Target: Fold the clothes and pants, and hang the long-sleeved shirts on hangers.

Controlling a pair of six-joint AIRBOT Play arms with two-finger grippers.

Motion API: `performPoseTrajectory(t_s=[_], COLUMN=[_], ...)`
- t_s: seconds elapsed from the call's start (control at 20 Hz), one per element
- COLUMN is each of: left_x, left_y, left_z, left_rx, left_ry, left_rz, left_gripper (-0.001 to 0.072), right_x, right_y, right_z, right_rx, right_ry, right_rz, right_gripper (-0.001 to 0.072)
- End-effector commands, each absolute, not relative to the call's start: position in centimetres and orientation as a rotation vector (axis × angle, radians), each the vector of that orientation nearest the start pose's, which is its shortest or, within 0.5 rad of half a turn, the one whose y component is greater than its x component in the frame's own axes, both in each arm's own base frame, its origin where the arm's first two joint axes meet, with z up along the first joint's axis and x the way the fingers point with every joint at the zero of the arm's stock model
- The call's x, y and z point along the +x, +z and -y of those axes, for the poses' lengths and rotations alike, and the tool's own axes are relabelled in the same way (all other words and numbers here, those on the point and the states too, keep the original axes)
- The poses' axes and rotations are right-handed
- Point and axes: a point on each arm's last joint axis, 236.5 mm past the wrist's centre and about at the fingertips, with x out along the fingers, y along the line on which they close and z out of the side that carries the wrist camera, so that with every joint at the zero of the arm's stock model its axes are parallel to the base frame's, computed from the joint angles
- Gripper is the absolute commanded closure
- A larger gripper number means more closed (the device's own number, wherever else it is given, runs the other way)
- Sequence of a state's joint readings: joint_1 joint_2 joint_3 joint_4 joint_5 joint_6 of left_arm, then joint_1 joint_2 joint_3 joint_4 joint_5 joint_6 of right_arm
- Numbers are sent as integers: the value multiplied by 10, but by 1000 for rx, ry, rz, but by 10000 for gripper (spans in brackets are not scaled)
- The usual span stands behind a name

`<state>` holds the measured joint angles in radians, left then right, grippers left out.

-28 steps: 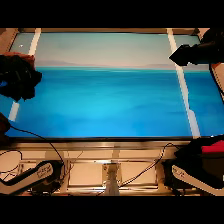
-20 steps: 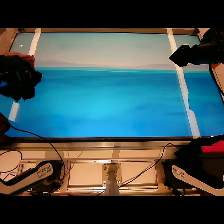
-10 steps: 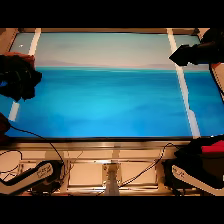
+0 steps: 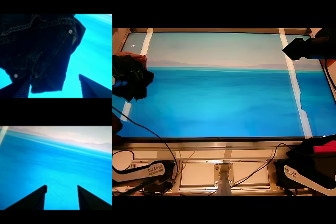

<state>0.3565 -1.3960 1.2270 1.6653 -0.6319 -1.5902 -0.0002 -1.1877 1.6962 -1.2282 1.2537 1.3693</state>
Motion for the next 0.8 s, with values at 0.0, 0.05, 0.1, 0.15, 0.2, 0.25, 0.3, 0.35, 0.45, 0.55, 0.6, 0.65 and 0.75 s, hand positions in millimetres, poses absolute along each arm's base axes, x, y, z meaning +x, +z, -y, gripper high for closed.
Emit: performPoseTrajectory(t_s=[0.0,0.05,0.1,0.15,0.2,0.25,0.3,0.35,0.45,0.55,0.6,0.65,0.75], left_x=[498,503,507,511,515,519,525,530,539,541,540,540,541], left_y=[14,3,-9,-21,-30,-37,-41,-44,-45,-50,-54,-55,-54], left_z=[-193,-195,-196,-197,-198,-199,-200,-201,-203,-203,-203,-203,-201], left_rx=[-61,-62,-63,-64,-64,-59,-56,-52,-46,-46,-48,-48,-48], left_ry=[352,350,347,344,342,340,338,336,333,332,331,331,329], left_rz=[-771,-774,-784,-792,-793,-783,-764,-740,-700,-698,-704,-707,-704], left_gripper=[-7,-7,-6,-5,-4,-2,0,3,85,337,446,539,681], right_x=[430,431,431,431,431,432,432,433,433,433,433,433,433], right_y=[271,272,272,272,273,273,274,274,275,274,274,274,274], right_z=[-74,-74,-74,-74,-74,-74,-74,-74,-74,-74,-74,-74,-74], right_rx=[37,37,37,38,38,38,38,38,38,39,38,39,39], right_ry=[331,330,330,329,329,328,327,327,327,327,327,327,327], right_rz=[-655,-652,-651,-650,-647,-644,-642,-639,-638,-639,-638,-639,-639], right_gripper=[265,265,265,265,265,265,266,266,265,266,265,265,266])
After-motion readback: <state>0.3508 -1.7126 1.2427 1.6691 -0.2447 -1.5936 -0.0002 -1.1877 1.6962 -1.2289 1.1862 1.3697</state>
